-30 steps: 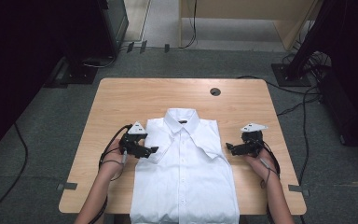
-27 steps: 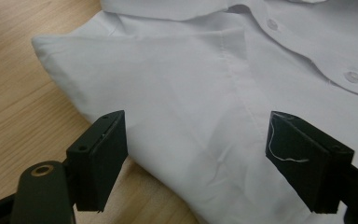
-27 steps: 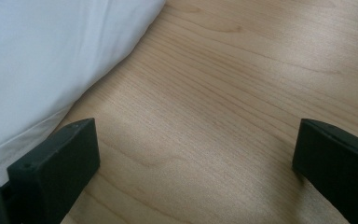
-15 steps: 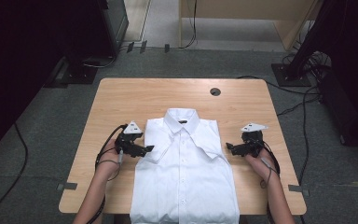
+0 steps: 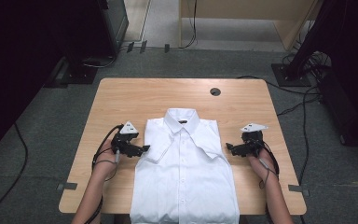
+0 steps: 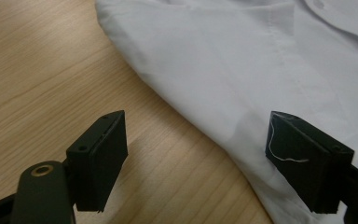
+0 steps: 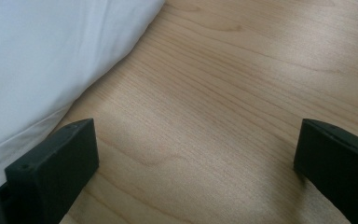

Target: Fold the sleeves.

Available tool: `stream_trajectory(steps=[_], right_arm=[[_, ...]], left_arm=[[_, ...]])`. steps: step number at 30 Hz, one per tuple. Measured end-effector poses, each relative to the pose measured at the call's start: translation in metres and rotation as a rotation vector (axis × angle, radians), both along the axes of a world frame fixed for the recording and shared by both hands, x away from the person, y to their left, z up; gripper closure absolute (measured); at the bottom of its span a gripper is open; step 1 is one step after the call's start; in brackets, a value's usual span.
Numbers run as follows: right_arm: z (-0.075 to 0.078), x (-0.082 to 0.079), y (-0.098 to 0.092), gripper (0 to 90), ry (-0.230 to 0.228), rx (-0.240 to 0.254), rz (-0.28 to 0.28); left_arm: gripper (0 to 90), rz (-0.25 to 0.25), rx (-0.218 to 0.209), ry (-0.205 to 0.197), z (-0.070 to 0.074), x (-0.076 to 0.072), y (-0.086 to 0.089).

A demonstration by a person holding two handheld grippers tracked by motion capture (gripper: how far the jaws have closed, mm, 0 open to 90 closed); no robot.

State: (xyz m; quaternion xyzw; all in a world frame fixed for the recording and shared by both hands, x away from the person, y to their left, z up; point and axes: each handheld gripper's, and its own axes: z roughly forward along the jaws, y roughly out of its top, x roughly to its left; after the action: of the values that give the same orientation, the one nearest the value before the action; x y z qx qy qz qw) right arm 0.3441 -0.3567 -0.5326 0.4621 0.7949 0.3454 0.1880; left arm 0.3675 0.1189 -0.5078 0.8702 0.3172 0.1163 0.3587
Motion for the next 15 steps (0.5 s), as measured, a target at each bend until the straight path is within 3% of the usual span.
stream_trajectory(steps=[15], right_arm=[[0.000,0.000,0.000,0.0,-0.001,-0.001,0.000]], left_arm=[[20.7,0.013,-0.020,0.008,-0.004,0.003,0.013]])
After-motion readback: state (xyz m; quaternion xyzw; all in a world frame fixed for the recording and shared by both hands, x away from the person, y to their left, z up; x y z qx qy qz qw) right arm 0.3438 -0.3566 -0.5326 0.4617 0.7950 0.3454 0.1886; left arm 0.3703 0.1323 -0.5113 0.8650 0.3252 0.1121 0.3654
